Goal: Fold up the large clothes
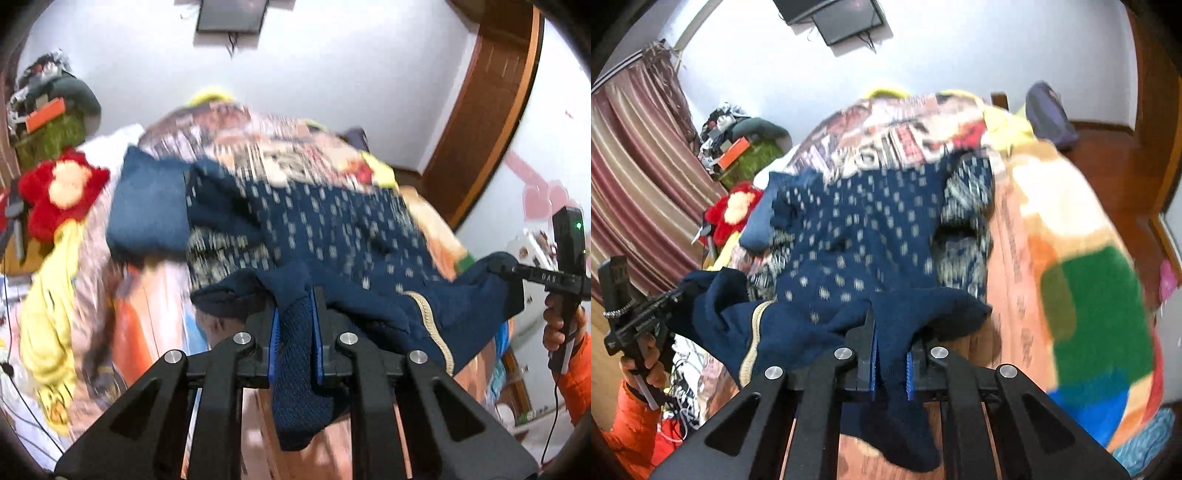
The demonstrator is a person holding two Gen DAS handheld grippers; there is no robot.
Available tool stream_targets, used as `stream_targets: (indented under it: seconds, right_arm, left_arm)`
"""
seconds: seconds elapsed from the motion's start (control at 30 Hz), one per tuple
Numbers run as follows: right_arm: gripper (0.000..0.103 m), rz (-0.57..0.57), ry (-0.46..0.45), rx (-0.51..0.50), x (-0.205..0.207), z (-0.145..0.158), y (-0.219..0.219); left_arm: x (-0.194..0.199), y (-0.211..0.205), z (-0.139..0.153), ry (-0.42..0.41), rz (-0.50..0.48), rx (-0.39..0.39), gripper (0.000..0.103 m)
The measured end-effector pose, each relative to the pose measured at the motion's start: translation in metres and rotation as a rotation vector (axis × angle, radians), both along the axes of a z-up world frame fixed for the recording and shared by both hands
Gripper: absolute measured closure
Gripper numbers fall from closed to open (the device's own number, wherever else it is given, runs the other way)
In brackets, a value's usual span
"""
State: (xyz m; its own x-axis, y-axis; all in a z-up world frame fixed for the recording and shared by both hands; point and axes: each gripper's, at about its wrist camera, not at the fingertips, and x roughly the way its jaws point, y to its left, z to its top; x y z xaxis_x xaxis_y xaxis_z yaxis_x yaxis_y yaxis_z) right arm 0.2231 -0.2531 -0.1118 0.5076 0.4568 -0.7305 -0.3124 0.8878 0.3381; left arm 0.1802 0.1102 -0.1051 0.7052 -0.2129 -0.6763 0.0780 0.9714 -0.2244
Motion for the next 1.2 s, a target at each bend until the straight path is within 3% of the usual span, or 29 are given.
stream_targets:
  seconds: [0.17, 0.33, 0.5, 0.7, 0.93, 1.2]
  right_arm:
    - [0.095, -0.028, -0.061, -0.004, 0.046, 0.021, 0.006]
    - [0.095, -0.071, -0.076, -0.004, 0.101, 0.028, 0.010]
    - [0.095, -0.091, -0.048, -0.041, 0.152, 0.010, 0.020]
    - [0.095, -0.123, 0.028, -0.104, 0.196, -0.039, 0.022]
    - [0.095, -0.050, 0.084, -0.114, 0.213, -0.084, 0.010]
    - [0.094, -0.004, 0.059, -0.139, 0.203, -0.072, -0.009]
  left_arm:
    - [0.036, 0.019, 0.015, -0.072, 0.078, 0.015, 0.089]
    - [0.085, 0.045, 0.008, -0.063, 0.170, -0.008, 0.089]
    - [0.130, 0.055, -0.017, -0.010, 0.234, -0.001, 0.089]
    - [0.170, 0.047, -0.062, 0.085, 0.238, 0.073, 0.089]
    - [0.189, 0.048, -0.110, 0.191, 0.244, 0.130, 0.087]
    - [0.199, 0.038, -0.132, 0.234, 0.243, 0.219, 0.085]
